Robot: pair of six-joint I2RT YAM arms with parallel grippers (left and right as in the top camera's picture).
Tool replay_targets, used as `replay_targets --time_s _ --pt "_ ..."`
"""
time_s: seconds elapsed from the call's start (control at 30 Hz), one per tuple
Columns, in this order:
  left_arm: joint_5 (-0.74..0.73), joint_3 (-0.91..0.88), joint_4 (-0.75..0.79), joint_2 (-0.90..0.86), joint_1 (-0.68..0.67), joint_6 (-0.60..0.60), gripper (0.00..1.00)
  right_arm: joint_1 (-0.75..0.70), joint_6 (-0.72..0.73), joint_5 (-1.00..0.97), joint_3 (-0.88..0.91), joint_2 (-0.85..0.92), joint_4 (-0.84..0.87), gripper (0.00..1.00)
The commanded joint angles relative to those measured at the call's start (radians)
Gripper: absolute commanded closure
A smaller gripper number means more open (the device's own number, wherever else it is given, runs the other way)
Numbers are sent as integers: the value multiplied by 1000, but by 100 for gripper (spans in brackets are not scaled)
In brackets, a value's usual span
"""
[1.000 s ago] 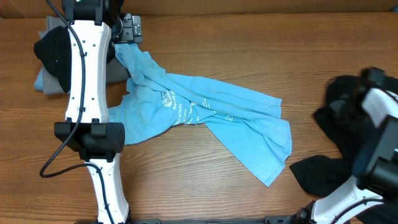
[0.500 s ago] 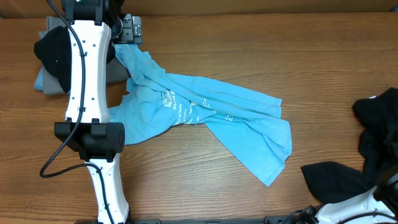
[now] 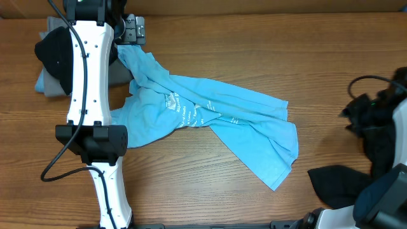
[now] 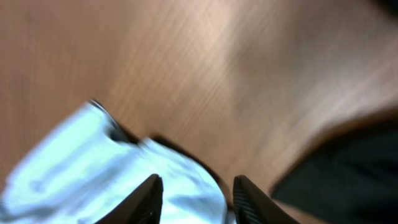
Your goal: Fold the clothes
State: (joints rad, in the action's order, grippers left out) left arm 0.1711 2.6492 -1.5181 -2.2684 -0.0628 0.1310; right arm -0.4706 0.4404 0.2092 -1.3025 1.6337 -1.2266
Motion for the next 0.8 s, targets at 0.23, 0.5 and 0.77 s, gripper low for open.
replay_targets --time_s 0.23,0.5,0.77 --pt "-7 19 18 36 10 -23 0 22 88 -3 334 -27 28 67" --pt "-7 19 26 36 10 -23 0 -21 242 -168 493 -35 90 56" --pt "-7 19 9 36 10 -23 0 -386 240 -235 476 -35 176 53"
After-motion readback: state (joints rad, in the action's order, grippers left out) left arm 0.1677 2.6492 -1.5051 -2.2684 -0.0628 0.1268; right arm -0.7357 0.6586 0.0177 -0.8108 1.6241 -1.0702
